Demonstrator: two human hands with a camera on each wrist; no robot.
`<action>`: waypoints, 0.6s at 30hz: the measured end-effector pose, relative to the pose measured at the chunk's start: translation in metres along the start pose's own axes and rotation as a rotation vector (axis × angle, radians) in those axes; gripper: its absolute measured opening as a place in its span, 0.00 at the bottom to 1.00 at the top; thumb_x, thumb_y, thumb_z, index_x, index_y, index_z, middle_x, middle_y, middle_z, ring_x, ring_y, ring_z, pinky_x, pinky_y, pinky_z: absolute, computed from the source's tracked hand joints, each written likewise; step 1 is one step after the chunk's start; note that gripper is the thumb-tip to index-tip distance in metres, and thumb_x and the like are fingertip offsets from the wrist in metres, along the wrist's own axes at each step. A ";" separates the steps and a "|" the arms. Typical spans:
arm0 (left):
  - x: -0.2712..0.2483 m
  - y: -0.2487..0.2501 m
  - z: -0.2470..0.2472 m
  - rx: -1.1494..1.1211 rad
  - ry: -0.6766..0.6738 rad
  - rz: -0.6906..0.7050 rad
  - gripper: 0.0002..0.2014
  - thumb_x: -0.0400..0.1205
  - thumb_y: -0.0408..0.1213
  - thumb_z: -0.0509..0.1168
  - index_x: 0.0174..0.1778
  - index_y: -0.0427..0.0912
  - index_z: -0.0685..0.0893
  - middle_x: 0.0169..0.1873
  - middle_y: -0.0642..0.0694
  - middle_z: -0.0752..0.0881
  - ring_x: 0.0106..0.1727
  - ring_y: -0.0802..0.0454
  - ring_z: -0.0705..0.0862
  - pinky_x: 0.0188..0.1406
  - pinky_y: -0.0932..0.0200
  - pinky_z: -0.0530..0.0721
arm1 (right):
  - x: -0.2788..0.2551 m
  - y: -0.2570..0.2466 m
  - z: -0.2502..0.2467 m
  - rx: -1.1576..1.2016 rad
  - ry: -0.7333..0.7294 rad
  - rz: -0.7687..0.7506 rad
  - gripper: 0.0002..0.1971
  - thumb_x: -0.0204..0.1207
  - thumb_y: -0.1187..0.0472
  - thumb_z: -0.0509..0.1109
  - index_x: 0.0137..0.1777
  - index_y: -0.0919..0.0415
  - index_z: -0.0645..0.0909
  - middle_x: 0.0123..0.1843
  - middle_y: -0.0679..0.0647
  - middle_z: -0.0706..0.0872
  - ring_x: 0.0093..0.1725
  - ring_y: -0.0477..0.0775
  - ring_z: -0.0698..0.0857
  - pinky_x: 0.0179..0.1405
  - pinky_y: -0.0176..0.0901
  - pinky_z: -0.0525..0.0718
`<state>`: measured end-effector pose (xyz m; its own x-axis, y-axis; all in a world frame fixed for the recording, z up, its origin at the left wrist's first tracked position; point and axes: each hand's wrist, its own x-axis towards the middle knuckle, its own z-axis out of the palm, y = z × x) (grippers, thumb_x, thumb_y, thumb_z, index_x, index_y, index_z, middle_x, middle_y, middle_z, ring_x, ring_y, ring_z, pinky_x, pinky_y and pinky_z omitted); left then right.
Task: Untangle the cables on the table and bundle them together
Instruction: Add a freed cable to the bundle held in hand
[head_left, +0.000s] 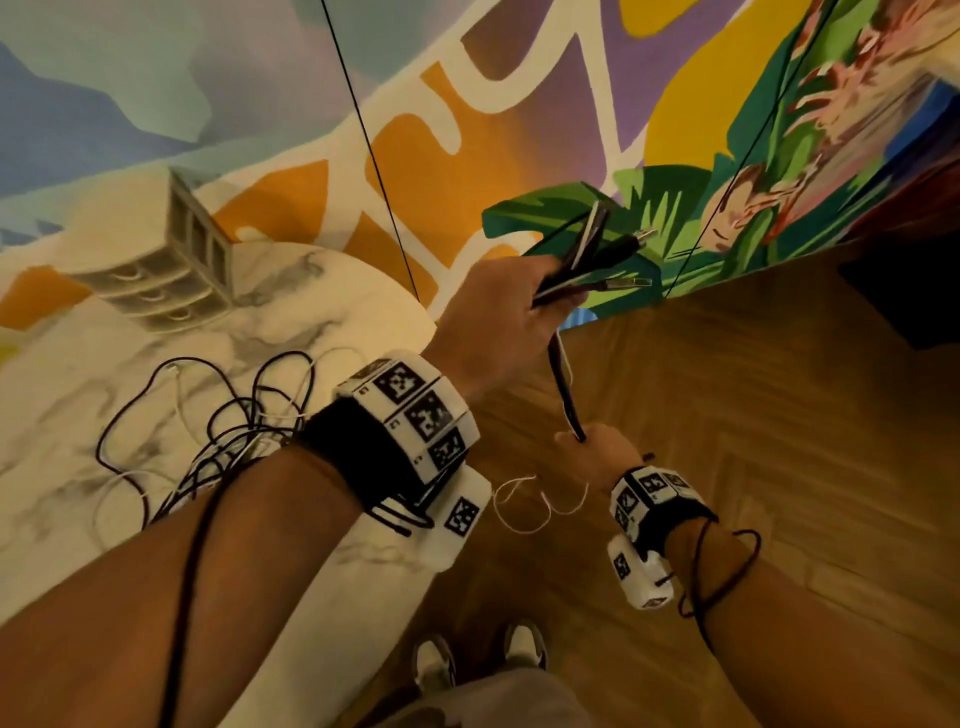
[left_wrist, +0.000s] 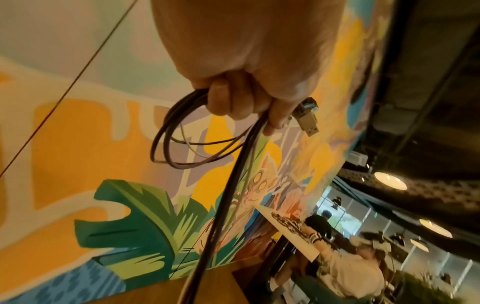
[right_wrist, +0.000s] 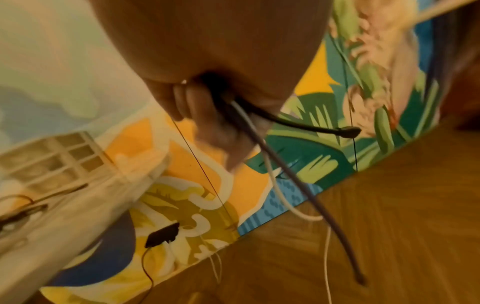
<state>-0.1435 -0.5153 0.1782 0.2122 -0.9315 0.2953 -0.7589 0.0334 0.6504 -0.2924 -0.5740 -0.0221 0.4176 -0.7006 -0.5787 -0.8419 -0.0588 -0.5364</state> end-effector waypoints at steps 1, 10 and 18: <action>-0.001 -0.002 0.000 0.009 -0.006 0.001 0.10 0.82 0.41 0.66 0.53 0.41 0.88 0.29 0.62 0.82 0.30 0.66 0.79 0.30 0.75 0.72 | 0.004 0.003 -0.004 -0.093 -0.031 0.023 0.18 0.81 0.44 0.59 0.50 0.58 0.81 0.43 0.56 0.87 0.38 0.54 0.85 0.37 0.46 0.82; -0.013 -0.006 0.022 -0.053 -0.044 -0.033 0.10 0.82 0.40 0.66 0.53 0.40 0.87 0.35 0.47 0.87 0.35 0.53 0.83 0.35 0.54 0.79 | 0.002 0.024 -0.013 -0.245 -0.092 -0.018 0.13 0.79 0.45 0.64 0.50 0.55 0.81 0.38 0.52 0.82 0.37 0.53 0.82 0.35 0.42 0.77; -0.030 -0.005 0.063 -0.249 -0.145 -0.236 0.08 0.82 0.41 0.65 0.49 0.43 0.86 0.33 0.49 0.87 0.33 0.56 0.84 0.32 0.67 0.79 | -0.053 -0.043 -0.036 0.441 -0.014 -0.607 0.11 0.76 0.63 0.72 0.51 0.48 0.77 0.46 0.47 0.84 0.42 0.34 0.83 0.42 0.31 0.80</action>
<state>-0.1849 -0.5106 0.1221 0.2606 -0.9651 0.0266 -0.5224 -0.1178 0.8446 -0.2905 -0.5605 0.0539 0.7718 -0.6265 -0.1085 -0.2480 -0.1396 -0.9586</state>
